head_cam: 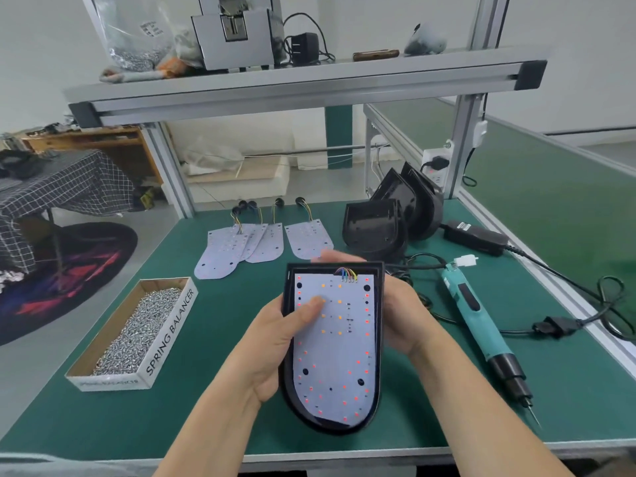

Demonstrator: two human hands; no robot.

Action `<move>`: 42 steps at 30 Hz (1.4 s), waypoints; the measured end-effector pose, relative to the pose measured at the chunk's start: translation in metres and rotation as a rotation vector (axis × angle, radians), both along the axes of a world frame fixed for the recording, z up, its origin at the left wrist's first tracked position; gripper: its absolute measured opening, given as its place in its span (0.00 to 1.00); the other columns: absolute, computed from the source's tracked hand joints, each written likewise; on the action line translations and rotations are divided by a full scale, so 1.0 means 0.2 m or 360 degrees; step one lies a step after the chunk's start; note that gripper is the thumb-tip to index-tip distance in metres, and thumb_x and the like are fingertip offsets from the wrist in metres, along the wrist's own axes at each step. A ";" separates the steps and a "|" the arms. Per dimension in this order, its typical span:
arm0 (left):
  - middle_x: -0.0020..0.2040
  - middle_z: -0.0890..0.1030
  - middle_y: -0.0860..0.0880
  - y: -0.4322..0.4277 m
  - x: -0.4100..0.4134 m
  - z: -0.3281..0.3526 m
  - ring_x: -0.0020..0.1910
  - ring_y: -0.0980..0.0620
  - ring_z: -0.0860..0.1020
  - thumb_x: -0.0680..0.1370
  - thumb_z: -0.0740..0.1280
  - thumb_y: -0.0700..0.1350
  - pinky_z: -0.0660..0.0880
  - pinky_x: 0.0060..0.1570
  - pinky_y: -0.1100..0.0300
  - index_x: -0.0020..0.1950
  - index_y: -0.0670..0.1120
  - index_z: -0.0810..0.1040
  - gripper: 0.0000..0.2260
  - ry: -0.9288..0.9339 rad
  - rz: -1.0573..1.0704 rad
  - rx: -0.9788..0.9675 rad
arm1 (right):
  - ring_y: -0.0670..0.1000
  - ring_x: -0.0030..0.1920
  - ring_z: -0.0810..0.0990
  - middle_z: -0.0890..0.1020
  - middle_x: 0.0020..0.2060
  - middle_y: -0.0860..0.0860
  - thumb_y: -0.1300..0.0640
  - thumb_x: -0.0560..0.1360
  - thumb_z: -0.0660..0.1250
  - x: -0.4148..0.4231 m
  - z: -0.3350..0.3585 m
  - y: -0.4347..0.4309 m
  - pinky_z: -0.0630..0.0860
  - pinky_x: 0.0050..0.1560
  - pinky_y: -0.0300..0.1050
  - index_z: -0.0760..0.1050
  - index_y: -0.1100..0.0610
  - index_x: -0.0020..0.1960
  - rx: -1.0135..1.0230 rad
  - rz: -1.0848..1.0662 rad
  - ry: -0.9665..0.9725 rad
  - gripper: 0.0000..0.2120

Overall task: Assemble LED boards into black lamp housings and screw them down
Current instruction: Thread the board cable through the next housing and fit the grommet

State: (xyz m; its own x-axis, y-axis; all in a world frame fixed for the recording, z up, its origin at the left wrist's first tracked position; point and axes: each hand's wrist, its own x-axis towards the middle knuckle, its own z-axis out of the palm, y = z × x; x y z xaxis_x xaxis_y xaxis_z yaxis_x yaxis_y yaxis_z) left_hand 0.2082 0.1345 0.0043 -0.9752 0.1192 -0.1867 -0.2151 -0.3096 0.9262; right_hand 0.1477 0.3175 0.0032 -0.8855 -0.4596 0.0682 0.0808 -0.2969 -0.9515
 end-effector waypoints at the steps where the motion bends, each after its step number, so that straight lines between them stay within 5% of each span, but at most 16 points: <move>1: 0.60 0.83 0.39 0.00 0.00 0.00 0.56 0.39 0.84 0.73 0.75 0.50 0.82 0.48 0.51 0.60 0.42 0.83 0.19 -0.0027 -0.0029 0.0017 | 0.56 0.67 0.78 0.79 0.67 0.55 0.61 0.82 0.58 -0.01 -0.01 0.00 0.72 0.69 0.56 0.78 0.55 0.69 0.0012 0.0093 -0.0037 0.18; 5: 0.58 0.84 0.38 -0.02 0.02 0.01 0.52 0.41 0.85 0.72 0.74 0.49 0.82 0.45 0.52 0.56 0.42 0.85 0.16 -0.0103 -0.0067 0.0105 | 0.59 0.61 0.80 0.83 0.61 0.59 0.52 0.74 0.66 -0.04 -0.02 -0.01 0.72 0.69 0.59 0.84 0.58 0.57 0.0092 0.0151 -0.0258 0.16; 7: 0.58 0.84 0.37 -0.04 0.02 0.01 0.53 0.40 0.85 0.71 0.75 0.49 0.82 0.46 0.50 0.56 0.41 0.85 0.17 -0.0112 -0.0043 0.0120 | 0.54 0.62 0.81 0.84 0.60 0.56 0.38 0.72 0.68 -0.04 -0.02 -0.02 0.72 0.70 0.57 0.84 0.56 0.57 0.0229 0.0062 -0.0241 0.25; 10: 0.58 0.84 0.36 -0.04 0.03 0.01 0.51 0.39 0.85 0.68 0.78 0.47 0.82 0.46 0.49 0.58 0.39 0.83 0.21 -0.0127 0.0001 0.0127 | 0.51 0.63 0.82 0.85 0.58 0.46 0.23 0.71 0.58 -0.03 -0.01 0.01 0.70 0.70 0.50 0.85 0.44 0.58 0.0469 -0.0037 -0.0031 0.32; 13: 0.56 0.84 0.36 -0.03 0.04 0.00 0.50 0.38 0.85 0.68 0.79 0.44 0.82 0.43 0.49 0.60 0.37 0.81 0.23 -0.0109 0.0070 0.0100 | 0.53 0.67 0.77 0.84 0.59 0.45 0.25 0.77 0.48 0.00 0.01 0.06 0.71 0.70 0.48 0.83 0.38 0.58 0.0555 0.0011 0.0149 0.30; 17: 0.51 0.86 0.38 -0.03 0.02 0.03 0.46 0.40 0.86 0.69 0.77 0.41 0.82 0.37 0.53 0.57 0.37 0.81 0.18 -0.0015 0.0225 -0.0057 | 0.41 0.62 0.81 0.84 0.58 0.39 0.32 0.75 0.62 0.06 0.00 0.06 0.74 0.60 0.32 0.82 0.39 0.58 0.0628 0.0097 0.0213 0.20; 21: 0.51 0.86 0.39 -0.02 0.01 0.03 0.47 0.39 0.86 0.73 0.76 0.40 0.82 0.40 0.52 0.58 0.39 0.81 0.15 0.0039 0.0257 -0.0178 | 0.48 0.56 0.84 0.87 0.52 0.46 0.50 0.77 0.69 0.09 -0.03 0.00 0.76 0.64 0.51 0.84 0.50 0.54 0.0601 -0.0227 0.0221 0.09; 25: 0.50 0.87 0.43 0.00 0.00 0.04 0.47 0.42 0.86 0.75 0.75 0.38 0.82 0.40 0.56 0.58 0.42 0.81 0.12 0.0159 0.0321 -0.0348 | 0.62 0.55 0.82 0.85 0.51 0.57 0.41 0.72 0.69 0.12 -0.04 -0.08 0.77 0.62 0.64 0.81 0.59 0.52 0.0518 -0.0507 0.0190 0.22; 30: 0.47 0.87 0.45 0.01 -0.01 0.06 0.45 0.44 0.87 0.74 0.76 0.37 0.83 0.40 0.55 0.55 0.43 0.82 0.11 0.0218 0.0350 -0.0383 | 0.50 0.57 0.84 0.87 0.51 0.45 0.43 0.77 0.64 0.14 -0.04 -0.08 0.76 0.64 0.59 0.83 0.51 0.53 0.0468 -0.0493 0.0212 0.14; 34: 0.48 0.87 0.44 0.00 -0.02 0.05 0.44 0.43 0.87 0.74 0.76 0.37 0.82 0.38 0.57 0.55 0.42 0.82 0.11 0.0204 0.0330 -0.0304 | 0.57 0.55 0.83 0.86 0.50 0.53 0.42 0.75 0.64 0.12 -0.06 -0.07 0.76 0.62 0.62 0.81 0.55 0.52 0.0491 -0.0508 0.0325 0.18; 39: 0.51 0.87 0.42 -0.04 -0.06 0.06 0.48 0.42 0.86 0.69 0.80 0.40 0.82 0.42 0.56 0.51 0.46 0.85 0.12 0.0292 0.0210 -0.0225 | 0.44 0.64 0.80 0.83 0.61 0.44 0.36 0.72 0.70 0.07 -0.08 0.03 0.76 0.59 0.34 0.78 0.50 0.65 0.0393 -0.0105 0.0328 0.27; 42: 0.52 0.87 0.43 -0.04 -0.08 0.06 0.49 0.43 0.86 0.70 0.78 0.42 0.82 0.44 0.57 0.50 0.50 0.85 0.11 0.0370 0.0139 -0.0267 | 0.41 0.73 0.70 0.76 0.70 0.44 0.22 0.65 0.67 0.05 -0.08 0.05 0.65 0.74 0.43 0.76 0.48 0.70 0.0270 -0.0166 0.0152 0.42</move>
State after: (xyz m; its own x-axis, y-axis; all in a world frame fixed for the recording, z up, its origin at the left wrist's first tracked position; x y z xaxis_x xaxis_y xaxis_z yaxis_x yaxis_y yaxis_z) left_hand 0.1921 0.1264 0.0164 -0.9993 0.0195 0.0328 0.0293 -0.1559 0.9873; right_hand 0.1567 0.3281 -0.0124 -0.9221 -0.3777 0.0838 -0.0351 -0.1339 -0.9904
